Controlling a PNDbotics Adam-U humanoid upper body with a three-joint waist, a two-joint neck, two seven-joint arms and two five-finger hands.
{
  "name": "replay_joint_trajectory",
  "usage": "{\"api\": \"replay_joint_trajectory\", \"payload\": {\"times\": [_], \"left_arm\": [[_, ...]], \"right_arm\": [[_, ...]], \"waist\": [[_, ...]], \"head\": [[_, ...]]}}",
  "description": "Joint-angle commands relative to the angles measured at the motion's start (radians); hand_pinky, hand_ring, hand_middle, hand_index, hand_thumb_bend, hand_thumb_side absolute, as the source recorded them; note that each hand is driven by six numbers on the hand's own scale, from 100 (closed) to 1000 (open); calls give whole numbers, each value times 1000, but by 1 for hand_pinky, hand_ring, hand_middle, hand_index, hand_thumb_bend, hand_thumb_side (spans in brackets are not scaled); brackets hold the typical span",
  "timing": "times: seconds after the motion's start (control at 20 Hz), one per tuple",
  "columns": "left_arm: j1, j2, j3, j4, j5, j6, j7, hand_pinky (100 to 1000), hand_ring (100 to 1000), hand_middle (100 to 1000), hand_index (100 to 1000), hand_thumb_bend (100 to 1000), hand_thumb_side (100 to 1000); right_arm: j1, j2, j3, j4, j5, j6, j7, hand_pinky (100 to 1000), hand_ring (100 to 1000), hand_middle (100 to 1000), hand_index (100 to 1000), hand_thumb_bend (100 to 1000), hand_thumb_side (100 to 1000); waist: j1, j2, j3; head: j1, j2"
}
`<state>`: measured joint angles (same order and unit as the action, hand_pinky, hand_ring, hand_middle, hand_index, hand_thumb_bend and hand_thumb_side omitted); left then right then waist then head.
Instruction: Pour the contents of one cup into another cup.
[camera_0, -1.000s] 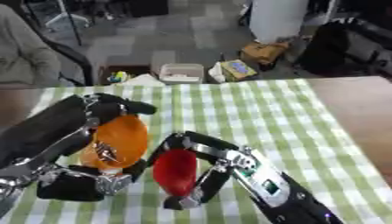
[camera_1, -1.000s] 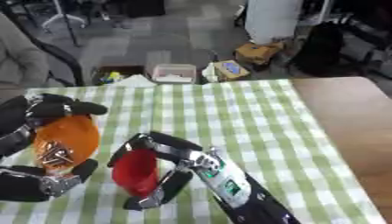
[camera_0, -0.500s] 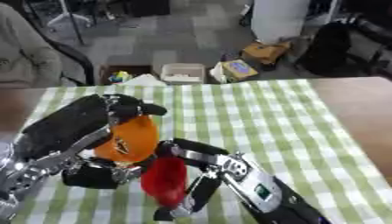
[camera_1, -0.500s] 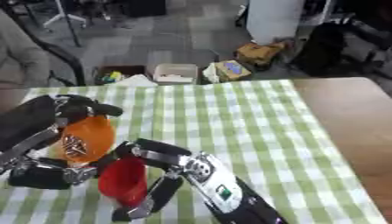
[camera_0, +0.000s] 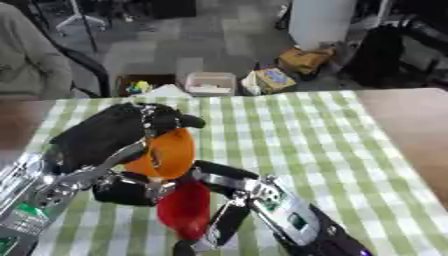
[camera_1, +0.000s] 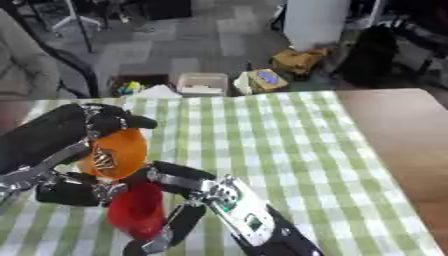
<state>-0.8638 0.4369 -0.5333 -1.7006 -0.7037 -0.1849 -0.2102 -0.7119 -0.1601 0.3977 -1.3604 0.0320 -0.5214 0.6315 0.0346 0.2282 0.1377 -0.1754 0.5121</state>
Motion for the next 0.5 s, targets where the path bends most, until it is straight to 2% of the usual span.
{"api": "replay_joint_trajectory", "payload": {"times": [0.05, 0.5], "left_arm": [[-19, 6, 3, -1, -26, -14, -1, 180, 580, 439, 875, 167, 100], [-1, 26, -1, 4, -108, -50, 1, 186, 559, 440, 872, 236, 100]], "right_arm": [[-12, 5, -1, -21, -10, -22, 26, 352, 321, 251, 747, 100, 102], [-10, 1, -5, -24, -12, -19, 23, 352, 321, 252, 748, 100, 102]], "waist": [[1, -23, 2], [4, -23, 5]], "head": [[8, 12], [8, 25]]}}
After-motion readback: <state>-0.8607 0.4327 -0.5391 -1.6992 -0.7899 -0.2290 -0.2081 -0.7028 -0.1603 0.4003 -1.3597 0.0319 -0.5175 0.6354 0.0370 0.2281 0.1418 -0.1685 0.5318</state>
